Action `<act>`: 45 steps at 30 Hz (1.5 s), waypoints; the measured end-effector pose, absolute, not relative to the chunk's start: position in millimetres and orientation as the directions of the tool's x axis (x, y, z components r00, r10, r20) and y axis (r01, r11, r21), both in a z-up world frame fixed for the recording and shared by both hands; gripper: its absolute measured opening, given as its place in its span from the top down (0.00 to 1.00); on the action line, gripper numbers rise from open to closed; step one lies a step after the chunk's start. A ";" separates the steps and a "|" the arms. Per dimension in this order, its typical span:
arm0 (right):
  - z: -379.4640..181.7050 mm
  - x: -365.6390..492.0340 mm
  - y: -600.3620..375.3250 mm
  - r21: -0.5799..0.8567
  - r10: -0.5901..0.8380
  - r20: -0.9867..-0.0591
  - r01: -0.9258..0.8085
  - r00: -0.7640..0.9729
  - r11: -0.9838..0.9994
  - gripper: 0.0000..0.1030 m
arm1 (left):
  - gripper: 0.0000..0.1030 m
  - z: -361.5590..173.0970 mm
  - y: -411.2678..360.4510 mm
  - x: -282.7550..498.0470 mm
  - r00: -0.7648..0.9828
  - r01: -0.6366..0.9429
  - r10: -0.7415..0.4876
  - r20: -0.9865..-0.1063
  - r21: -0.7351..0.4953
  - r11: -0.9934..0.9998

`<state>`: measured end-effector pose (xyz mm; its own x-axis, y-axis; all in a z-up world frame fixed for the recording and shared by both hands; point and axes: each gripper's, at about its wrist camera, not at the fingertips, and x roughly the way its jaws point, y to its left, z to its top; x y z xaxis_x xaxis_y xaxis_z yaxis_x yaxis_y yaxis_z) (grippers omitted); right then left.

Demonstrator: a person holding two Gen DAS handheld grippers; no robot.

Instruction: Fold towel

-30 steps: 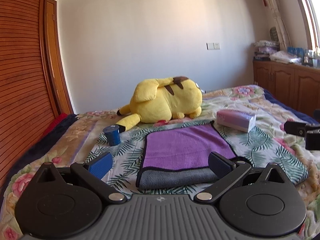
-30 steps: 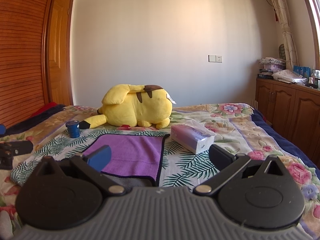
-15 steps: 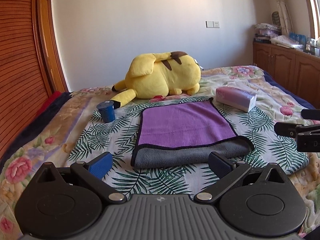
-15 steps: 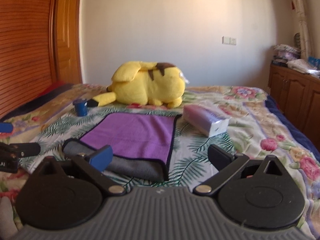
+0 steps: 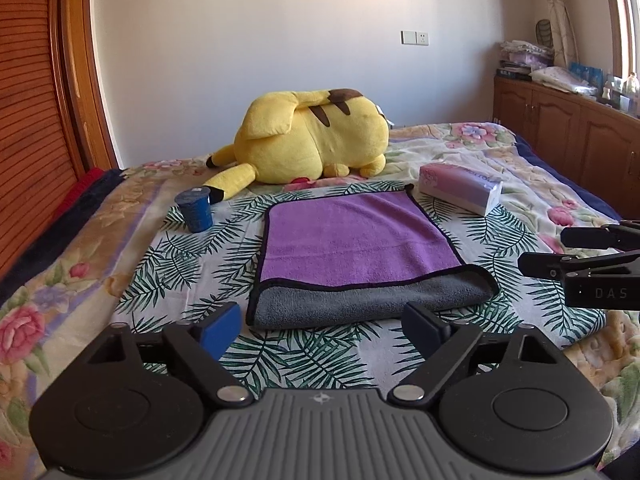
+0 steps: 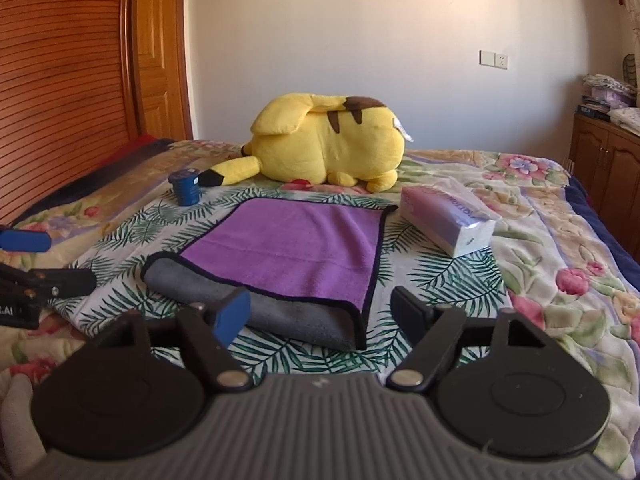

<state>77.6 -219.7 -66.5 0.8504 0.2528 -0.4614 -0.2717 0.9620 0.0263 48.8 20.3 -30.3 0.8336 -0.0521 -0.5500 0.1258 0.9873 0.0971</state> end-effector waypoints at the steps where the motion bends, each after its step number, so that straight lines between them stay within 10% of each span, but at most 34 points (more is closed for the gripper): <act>1: -67.0 79.5 -219.1 0.026 0.256 -0.465 -0.276 0.847 0.961 0.30 | 0.33 -30.1 21.5 51.2 0.833 0.128 -0.055 -0.551 0.094 0.987; 9: -71.8 97.0 -215.9 0.034 0.279 -0.490 -0.302 0.826 0.953 0.38 | 0.62 -30.3 37.4 76.5 0.815 0.142 -0.092 -0.572 0.043 0.989; 45: -121.3 182.7 -220.5 0.094 0.295 -0.630 -0.306 0.718 0.947 0.47 | 0.68 -93.2 75.0 193.3 0.721 0.178 -0.066 -0.689 0.093 0.980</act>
